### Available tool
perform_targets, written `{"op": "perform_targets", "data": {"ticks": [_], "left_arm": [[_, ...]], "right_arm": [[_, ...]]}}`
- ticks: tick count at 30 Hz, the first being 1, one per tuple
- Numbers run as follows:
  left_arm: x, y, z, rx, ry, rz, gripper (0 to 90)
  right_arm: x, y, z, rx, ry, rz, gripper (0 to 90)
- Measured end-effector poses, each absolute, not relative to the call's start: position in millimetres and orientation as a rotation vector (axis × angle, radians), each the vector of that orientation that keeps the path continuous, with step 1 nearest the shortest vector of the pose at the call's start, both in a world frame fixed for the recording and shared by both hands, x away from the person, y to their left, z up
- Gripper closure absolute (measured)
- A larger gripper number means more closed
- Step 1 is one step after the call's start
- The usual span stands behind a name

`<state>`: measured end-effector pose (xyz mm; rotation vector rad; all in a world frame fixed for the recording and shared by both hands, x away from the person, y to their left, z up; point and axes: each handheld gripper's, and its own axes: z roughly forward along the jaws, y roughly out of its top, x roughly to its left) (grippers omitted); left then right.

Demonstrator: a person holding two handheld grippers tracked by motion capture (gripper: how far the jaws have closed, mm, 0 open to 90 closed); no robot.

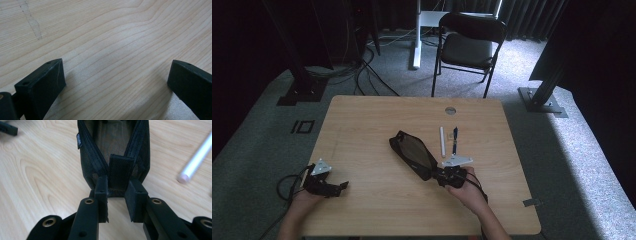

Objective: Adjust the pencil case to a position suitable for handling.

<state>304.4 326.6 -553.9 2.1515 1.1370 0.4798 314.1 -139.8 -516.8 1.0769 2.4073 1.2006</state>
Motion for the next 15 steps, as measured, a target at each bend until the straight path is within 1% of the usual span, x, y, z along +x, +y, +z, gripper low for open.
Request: {"op": "perform_targets", "data": {"ticks": [15], "left_arm": [[304.4,326.6,-553.9,2.152,1.137,0.48,1.6]], "right_arm": [[281.8,-174.5,-517.5,1.093,2.418,1.203,72.7]]}}
